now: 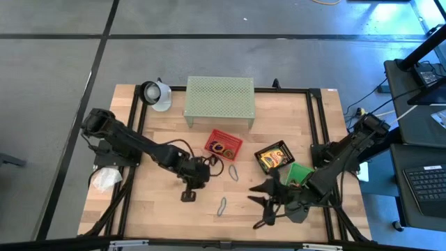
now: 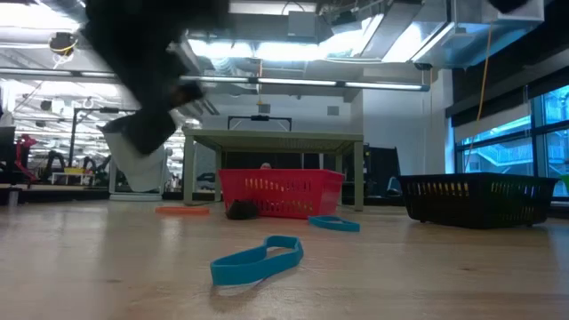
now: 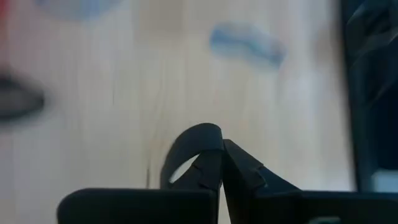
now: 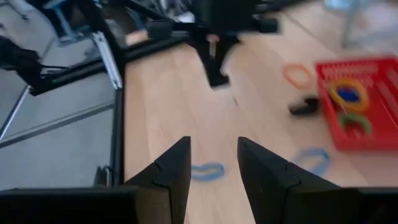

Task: Pick & Place Office Desk Supplies
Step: Put the black rubber band into the green bin

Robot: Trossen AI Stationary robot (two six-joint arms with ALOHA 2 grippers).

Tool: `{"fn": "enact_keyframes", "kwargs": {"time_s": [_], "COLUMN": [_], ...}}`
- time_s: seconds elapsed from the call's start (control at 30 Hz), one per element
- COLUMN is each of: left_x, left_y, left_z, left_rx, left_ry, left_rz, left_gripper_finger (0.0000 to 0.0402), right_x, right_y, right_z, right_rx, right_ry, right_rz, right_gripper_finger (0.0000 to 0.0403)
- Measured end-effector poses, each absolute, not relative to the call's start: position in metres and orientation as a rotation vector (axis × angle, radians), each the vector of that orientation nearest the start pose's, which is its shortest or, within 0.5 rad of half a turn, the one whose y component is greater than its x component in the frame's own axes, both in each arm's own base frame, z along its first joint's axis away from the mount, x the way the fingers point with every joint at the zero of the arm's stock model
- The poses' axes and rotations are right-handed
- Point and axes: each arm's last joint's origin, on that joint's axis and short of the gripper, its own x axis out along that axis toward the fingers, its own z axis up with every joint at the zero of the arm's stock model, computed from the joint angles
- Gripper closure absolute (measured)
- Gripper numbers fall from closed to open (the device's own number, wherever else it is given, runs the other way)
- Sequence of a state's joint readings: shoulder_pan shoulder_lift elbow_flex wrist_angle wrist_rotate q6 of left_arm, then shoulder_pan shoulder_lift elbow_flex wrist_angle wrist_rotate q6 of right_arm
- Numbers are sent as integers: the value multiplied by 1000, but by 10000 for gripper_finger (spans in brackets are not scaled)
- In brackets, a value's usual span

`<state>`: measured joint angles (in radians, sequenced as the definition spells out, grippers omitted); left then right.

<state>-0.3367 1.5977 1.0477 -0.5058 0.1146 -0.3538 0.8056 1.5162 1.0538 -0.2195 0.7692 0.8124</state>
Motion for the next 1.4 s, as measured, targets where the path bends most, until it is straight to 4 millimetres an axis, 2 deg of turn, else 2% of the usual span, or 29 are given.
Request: {"fn": "enact_keyframes", "kwargs": {"time_s": [0.23, 0.4, 0.57, 0.83, 1.17, 1.4], "left_x": [305, 308, 311, 311, 314, 317], "left_y": [-111, -113, -115, -116, -108, -103], "left_z": [252, 278, 293, 295, 296, 302], "left_rx": [-258, -287, -268, -245, -231, -206], "left_ry": [752, 543, 398, 365, 347, 272], "left_rz": [-349, -446, -542, -558, -532, -537], "left_gripper_finger": [400, 400, 400, 400, 400, 400], "right_x": [262, 279, 296, 307, 309, 312], "right_y": [227, 222, 213, 205, 205, 200], "right_z": [249, 245, 246, 251, 254, 255], "right_rx": [186, 168, 193, 228, 253, 251], "right_ry": [331, 254, 192, 148, 136, 130], "right_rz": [-111, -185, -205, -152, -107, -118], "right_gripper_finger": [271, 271, 271, 271, 271, 271]}}
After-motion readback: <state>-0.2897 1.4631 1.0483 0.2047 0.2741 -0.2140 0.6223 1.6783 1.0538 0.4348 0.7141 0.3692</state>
